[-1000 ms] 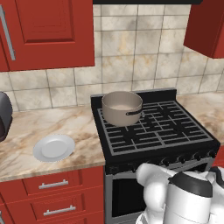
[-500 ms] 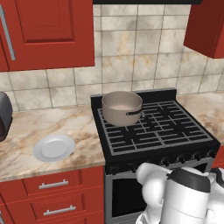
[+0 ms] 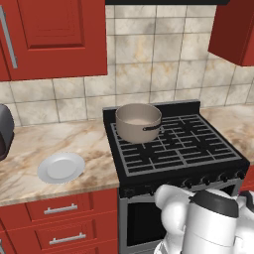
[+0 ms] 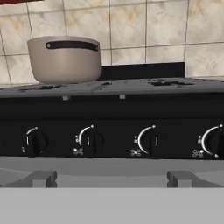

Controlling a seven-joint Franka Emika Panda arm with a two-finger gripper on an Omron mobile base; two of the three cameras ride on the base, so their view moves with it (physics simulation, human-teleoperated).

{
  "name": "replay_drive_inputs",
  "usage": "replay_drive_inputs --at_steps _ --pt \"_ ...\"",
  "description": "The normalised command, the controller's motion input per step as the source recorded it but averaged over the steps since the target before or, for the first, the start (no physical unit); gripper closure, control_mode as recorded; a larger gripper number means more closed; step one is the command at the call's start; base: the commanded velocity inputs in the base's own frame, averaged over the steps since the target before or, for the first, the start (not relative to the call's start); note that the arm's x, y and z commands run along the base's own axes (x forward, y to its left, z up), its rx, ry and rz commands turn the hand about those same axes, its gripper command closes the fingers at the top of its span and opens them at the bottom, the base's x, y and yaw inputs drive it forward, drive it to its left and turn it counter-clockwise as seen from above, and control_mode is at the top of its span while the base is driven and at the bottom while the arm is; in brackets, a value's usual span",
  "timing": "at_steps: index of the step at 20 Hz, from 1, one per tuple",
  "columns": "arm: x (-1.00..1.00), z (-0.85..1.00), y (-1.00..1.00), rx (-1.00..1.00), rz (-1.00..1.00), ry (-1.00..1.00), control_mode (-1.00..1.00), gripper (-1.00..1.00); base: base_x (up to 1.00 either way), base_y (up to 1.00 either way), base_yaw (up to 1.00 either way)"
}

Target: Retrieve the frozen meat and place it in the pot on a burner. Then turn the burner on.

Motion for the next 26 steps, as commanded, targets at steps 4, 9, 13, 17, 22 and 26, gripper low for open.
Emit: replay_drive_inputs --at_steps 4,9,13,17,22,26 --pt "0.13 0.00 0.09 0.00 -0.05 -0.01 -1.00 -1.00 0.00 0.00 0.00" --pt "0.15 -0.04 0.12 0.00 -0.01 -0.06 -1.00 -1.00 0.00 0.00 0.00" --pt "0.19 -0.04 0.01 0.00 0.00 -0.09 -1.00 -1.00 0.00 0.00 0.00" --pt "0.10 -0.08 0.09 0.01 0.00 -0.07 -1.00 -1.00 0.00 0.00 0.00" --pt "0.00 -0.21 0.23 0.06 0.00 0.00 -1.00 -1.00 0.00 0.00 0.00" --pt "0.01 -0.03 0.05 0.01 0.00 0.00 -1.00 -1.00 0.00 0.00 0.00"
